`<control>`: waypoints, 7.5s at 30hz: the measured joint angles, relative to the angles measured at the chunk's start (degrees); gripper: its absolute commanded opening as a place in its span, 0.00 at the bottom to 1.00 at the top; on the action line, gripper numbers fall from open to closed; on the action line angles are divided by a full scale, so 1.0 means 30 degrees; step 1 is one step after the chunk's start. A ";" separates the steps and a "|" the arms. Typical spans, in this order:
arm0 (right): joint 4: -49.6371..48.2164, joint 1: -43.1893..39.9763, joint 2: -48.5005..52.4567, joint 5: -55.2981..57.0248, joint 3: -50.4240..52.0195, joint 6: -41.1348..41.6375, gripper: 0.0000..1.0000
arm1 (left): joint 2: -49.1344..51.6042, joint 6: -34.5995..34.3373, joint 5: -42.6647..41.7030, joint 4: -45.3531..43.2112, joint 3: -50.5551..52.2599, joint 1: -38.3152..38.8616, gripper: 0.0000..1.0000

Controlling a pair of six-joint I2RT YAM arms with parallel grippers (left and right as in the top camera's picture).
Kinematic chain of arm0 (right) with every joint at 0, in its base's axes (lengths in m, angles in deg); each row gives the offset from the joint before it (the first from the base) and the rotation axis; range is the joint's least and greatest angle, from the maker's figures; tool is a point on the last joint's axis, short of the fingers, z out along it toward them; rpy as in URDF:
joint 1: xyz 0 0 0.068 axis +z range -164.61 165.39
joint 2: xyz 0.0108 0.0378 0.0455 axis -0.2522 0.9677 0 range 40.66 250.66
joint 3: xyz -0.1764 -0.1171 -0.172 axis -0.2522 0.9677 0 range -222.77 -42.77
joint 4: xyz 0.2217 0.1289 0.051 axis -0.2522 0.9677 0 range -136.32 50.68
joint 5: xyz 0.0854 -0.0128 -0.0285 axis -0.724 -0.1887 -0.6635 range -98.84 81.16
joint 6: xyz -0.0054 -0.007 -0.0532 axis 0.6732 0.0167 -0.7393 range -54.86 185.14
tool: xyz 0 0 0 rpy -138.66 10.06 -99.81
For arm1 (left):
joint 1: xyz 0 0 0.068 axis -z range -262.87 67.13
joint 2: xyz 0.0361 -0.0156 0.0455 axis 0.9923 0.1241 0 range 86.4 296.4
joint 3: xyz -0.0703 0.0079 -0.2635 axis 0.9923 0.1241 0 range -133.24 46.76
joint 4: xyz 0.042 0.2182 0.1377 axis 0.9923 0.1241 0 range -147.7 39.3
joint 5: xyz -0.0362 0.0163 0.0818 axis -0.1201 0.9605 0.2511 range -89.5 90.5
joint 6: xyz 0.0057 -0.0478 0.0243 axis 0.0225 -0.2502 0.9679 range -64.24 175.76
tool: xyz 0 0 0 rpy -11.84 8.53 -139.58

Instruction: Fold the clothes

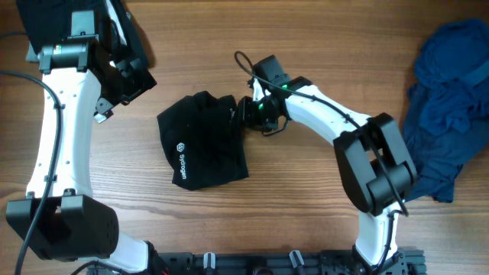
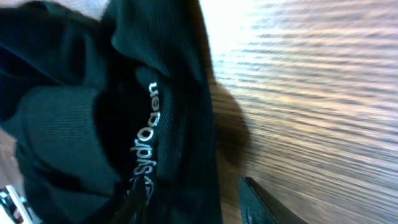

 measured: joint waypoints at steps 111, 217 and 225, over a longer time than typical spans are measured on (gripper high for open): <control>0.2696 -0.0758 -0.1217 0.2433 -0.1654 -0.2018 0.44 | 0.0000 0.0000 -0.0007 0.0007 0.0000 0.0000 1.00; 0.5085 -0.0503 -0.2608 0.7133 -0.2317 -0.2550 0.54 | 0.0000 0.0364 0.0000 0.0007 0.0000 0.0000 1.00; 0.5275 -0.0510 -0.2608 0.6761 -0.2317 -0.2543 0.30 | 0.0000 0.0364 0.0000 0.0007 0.0000 0.0000 1.00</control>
